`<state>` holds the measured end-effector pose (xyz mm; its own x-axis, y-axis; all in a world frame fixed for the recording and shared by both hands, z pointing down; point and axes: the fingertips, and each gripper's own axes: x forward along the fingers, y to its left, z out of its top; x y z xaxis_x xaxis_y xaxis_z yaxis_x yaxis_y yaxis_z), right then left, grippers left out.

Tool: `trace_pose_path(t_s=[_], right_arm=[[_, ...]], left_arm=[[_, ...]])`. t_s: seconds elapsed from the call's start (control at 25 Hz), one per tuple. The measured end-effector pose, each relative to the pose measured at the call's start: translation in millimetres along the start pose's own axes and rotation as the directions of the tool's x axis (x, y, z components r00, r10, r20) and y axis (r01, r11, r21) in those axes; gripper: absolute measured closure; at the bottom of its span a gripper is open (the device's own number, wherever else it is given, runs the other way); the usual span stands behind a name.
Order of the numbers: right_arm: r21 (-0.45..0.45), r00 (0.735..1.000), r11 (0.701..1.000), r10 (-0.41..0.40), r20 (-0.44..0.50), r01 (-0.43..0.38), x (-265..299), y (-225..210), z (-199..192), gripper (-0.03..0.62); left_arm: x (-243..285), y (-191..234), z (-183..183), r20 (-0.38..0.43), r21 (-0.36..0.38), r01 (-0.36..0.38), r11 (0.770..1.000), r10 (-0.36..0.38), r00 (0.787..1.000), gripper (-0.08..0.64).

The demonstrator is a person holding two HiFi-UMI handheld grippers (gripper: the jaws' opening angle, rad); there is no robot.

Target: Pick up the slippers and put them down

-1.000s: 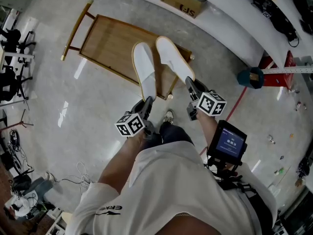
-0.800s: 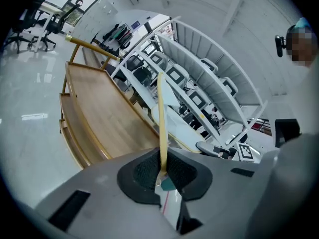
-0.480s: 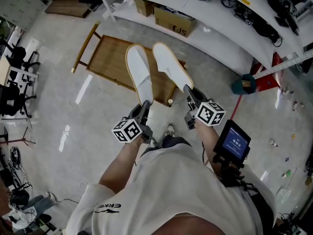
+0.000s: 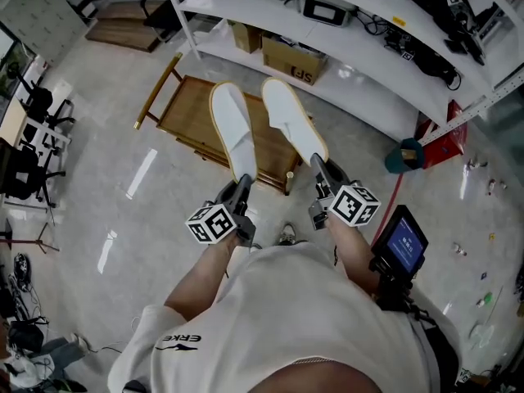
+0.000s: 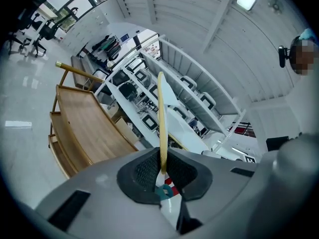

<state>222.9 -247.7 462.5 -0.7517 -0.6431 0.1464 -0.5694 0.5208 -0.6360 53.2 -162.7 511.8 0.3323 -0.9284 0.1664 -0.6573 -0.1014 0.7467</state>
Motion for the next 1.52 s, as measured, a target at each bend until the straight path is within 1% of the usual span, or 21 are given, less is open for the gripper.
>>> trace_pose_path(t_s=[0.32, 0.8, 0.92, 1.04, 1.24, 1.52], right_arm=[[-0.002, 0.999, 1.000, 0.021, 0.040, -0.021, -7.8, 28.1, 1.7, 0.560], [-0.022, 0.998, 1.000, 0.021, 0.062, -0.020, -10.5, 33.2, 5.3, 0.560], [-0.031, 0.998, 0.999, 0.022, 0.064, -0.020, -13.2, 35.3, 5.8, 0.560], [-0.032, 0.998, 0.999, 0.018, 0.064, -0.016, -15.8, 34.9, 4.0, 0.560], [-0.030, 0.998, 0.999, 0.016, 0.062, -0.015, -20.8, 34.9, 2.1, 0.560], [-0.031, 0.998, 0.999, 0.037, 0.053, -0.036, -12.7, 38.0, -0.3, 0.560]], left_arm=[[-18.1, -8.1, 9.0, 0.006, 0.006, 0.026, 1.000, -0.026, 1.000, 0.532], [-18.2, -13.8, 10.6, -0.005, 0.029, 0.057, 0.998, -0.057, 0.998, 0.532], [-19.7, -15.0, 10.1, -0.006, 0.018, 0.064, 0.998, -0.063, 0.998, 0.532], [-21.6, -14.3, 9.7, -0.001, 0.005, 0.064, 0.998, -0.064, 0.998, 0.532], [-25.0, -17.6, 8.8, -0.001, 0.017, 0.063, 0.998, -0.063, 0.998, 0.532], [-25.9, -15.3, 13.4, 0.018, 0.021, 0.054, 0.998, -0.054, 0.998, 0.532]])
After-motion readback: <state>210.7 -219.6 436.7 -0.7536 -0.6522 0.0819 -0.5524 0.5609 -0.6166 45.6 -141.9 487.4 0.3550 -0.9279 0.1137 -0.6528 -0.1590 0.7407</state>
